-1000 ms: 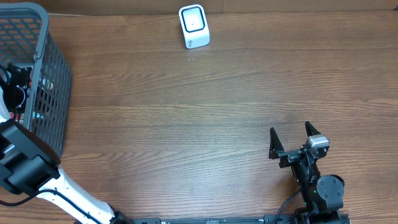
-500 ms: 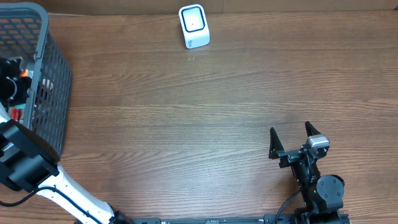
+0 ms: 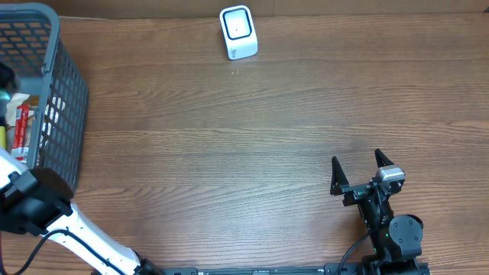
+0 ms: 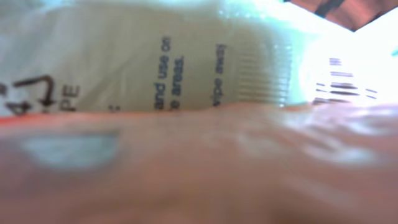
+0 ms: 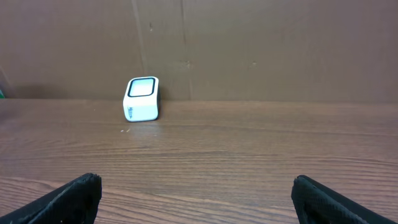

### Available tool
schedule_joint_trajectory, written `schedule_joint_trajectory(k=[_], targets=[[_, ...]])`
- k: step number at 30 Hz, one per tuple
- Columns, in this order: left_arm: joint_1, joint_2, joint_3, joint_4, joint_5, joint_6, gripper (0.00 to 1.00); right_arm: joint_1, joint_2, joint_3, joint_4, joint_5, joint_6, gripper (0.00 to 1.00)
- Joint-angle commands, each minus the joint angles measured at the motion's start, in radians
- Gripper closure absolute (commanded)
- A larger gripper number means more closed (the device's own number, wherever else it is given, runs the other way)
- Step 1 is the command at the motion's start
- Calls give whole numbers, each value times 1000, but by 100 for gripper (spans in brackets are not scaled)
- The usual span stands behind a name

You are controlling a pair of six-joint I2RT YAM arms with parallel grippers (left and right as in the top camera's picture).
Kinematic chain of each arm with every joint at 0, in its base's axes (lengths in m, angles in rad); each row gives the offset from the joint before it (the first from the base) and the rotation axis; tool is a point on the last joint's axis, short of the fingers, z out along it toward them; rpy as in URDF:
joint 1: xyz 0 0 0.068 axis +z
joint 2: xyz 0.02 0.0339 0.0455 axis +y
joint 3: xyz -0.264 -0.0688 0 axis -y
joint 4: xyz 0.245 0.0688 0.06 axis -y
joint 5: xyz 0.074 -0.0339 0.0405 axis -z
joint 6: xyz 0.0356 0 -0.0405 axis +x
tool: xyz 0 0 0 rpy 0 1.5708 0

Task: Scan the item barcode
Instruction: 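Lower the left gripper into the basket and grasp a teal-orange snack pack, then carry the snack pack with the left gripper toward the white scanner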

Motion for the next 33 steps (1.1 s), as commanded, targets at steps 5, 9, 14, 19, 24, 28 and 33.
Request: schedule_joint_trajectory(k=[5,9,14,19,24,28,33], targets=[[-3,-52,348,-74,79,-201,79,-3,1,-10,7,-2,7,0],[-13,-105,428,-103,168,-270,80,-3,1,-10,7,-2,7,0],[-81,-204,442,-143,191,-320,80,-3,1,-10,7,-2,7,0],[-202,-283,442,-201,158,-357,81,-3,1,-10,7,-2,7,0],[-353,-330,442,-216,156,-393,82,-3,1,-10,7,-2,7,0],[-479,-343,442,-216,156,-422,82,-3,1,-10,7,-2,7,0],[-644,-343,426,-216,134,-465,82,-3,1,-10,7,-2,7,0]])
